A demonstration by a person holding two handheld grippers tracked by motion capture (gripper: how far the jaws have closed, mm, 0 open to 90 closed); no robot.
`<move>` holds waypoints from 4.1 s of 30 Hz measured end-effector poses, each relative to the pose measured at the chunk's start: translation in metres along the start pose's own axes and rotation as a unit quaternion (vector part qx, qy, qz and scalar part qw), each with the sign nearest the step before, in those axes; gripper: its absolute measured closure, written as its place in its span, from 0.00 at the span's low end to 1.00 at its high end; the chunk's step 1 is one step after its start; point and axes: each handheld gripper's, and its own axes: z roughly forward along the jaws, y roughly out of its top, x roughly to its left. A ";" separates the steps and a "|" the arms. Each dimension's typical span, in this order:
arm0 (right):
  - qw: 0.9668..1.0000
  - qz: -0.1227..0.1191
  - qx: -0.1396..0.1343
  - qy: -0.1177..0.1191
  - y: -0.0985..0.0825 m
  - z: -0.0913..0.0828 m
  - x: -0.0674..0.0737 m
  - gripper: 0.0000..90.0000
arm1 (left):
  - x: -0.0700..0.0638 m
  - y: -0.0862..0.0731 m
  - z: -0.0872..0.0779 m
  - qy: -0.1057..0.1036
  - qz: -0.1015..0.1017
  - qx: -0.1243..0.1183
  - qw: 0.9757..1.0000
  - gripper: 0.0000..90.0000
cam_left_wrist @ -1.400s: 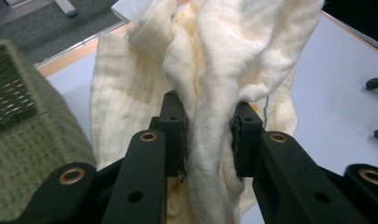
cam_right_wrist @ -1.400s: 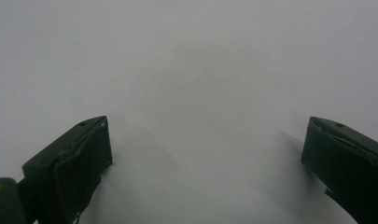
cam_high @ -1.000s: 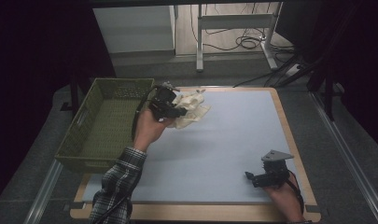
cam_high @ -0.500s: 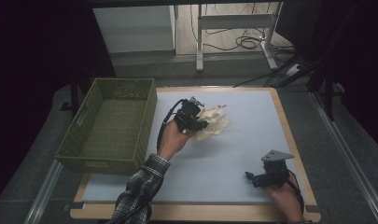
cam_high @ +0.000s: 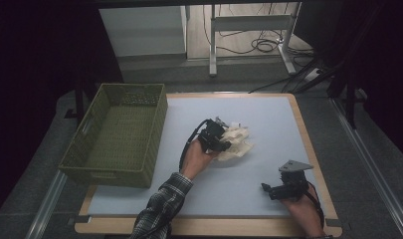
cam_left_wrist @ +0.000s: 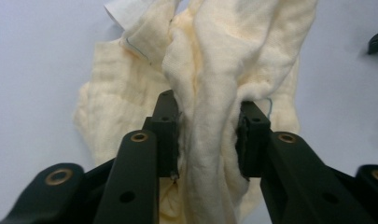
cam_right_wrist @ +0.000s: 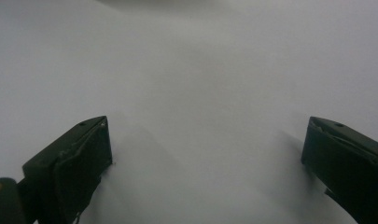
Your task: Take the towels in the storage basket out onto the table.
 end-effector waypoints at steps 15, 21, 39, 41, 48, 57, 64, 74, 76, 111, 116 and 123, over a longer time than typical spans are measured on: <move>1.000 0.000 0.001 0.000 0.000 0.000 0.000 0.02 | -0.002 -0.007 0.000 -0.024 0.000 -0.001 1.000 0.17; 1.000 0.000 0.001 0.000 0.000 0.000 0.000 0.02 | 0.003 -0.009 -0.018 -0.020 -0.003 -0.011 1.000 0.16; 0.996 -0.013 -0.020 0.086 0.027 -0.003 0.016 0.70 | 0.008 -0.015 -0.040 -0.050 0.008 -0.027 0.998 0.54; 0.995 -0.014 -0.020 0.100 0.033 0.001 0.019 0.73 | 0.007 -0.013 -0.036 -0.049 0.016 -0.022 0.998 0.55; 0.992 -0.044 -0.010 0.118 0.072 0.032 0.035 0.77 | 0.007 -0.004 -0.027 -0.042 0.020 -0.024 0.999 0.62; 0.992 -0.074 0.013 0.100 0.086 0.065 0.046 0.83 | 0.010 -0.011 -0.012 -0.035 0.022 -0.005 0.999 0.82; 0.993 -0.087 0.011 0.084 0.083 0.053 0.039 0.98 | 0.017 -0.022 -0.027 -0.023 0.012 -0.030 0.999 0.95; 0.996 -0.055 -0.004 0.065 0.065 0.018 0.011 0.98 | 0.019 -0.059 -0.047 -0.016 -0.015 -0.029 0.999 0.90; 0.997 -0.050 0.003 0.067 0.059 0.018 0.007 0.98 | 0.020 -0.070 -0.045 -0.023 -0.022 -0.019 0.999 0.86; 0.990 -0.065 -0.028 0.118 0.113 0.020 0.019 0.96 | 0.012 -0.039 -0.056 -0.039 0.006 -0.071 0.997 0.96; 0.986 -0.083 -0.040 0.140 0.103 0.001 0.035 0.96 | -0.005 -0.067 -0.070 -0.040 0.014 -0.077 0.996 0.95; 0.980 -0.092 -0.024 0.177 0.070 -0.004 0.057 0.93 | -0.023 -0.123 -0.070 -0.071 0.004 -0.052 0.996 0.90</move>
